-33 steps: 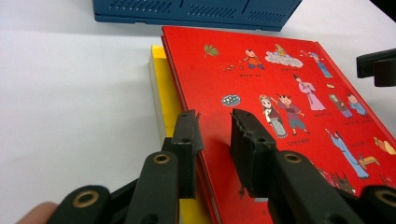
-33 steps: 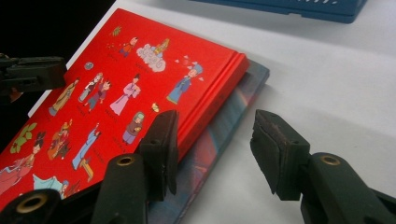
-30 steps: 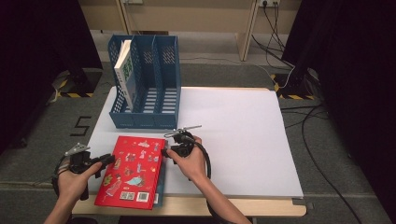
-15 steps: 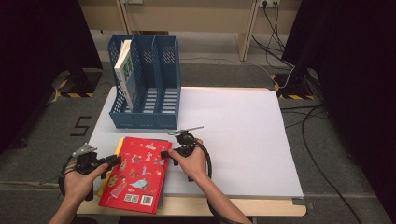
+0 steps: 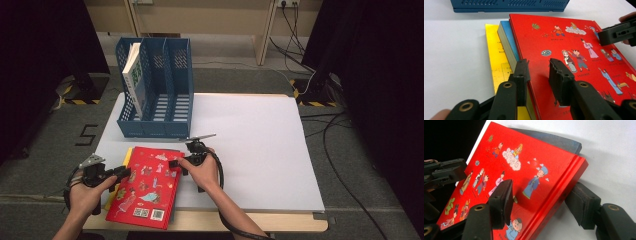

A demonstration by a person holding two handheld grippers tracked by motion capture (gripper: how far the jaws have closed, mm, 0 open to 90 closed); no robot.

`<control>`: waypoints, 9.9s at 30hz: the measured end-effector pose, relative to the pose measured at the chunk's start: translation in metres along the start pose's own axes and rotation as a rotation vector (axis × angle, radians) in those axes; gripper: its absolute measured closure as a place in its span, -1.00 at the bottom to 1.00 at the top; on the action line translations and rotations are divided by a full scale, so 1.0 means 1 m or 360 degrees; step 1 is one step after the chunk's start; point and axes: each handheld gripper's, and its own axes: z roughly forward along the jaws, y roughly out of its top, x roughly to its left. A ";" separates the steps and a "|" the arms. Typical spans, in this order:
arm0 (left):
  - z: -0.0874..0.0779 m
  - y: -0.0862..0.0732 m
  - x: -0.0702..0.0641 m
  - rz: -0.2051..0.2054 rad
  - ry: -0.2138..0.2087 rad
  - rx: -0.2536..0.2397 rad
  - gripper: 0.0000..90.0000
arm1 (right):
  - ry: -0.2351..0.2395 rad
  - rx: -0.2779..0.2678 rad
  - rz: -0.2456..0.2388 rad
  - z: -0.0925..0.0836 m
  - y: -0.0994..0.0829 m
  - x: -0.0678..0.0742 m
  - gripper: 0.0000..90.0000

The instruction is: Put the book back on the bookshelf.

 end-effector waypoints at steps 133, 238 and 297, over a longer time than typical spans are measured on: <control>0.017 0.031 -0.013 -0.0032 -0.0046 -0.0117 0.43 | 0.0242 -0.0197 0.0215 -0.079 0.045 0.011 0.65; 0.068 0.133 -0.135 0.0388 -0.0407 -0.0233 -0.08 | -0.0434 -0.0962 0.0050 -0.178 0.089 0.013 0.76; 0.113 0.150 -0.208 0.0609 -0.0369 -0.0244 -0.34 | -0.0515 -0.0964 0.0057 -0.164 0.101 0.030 0.72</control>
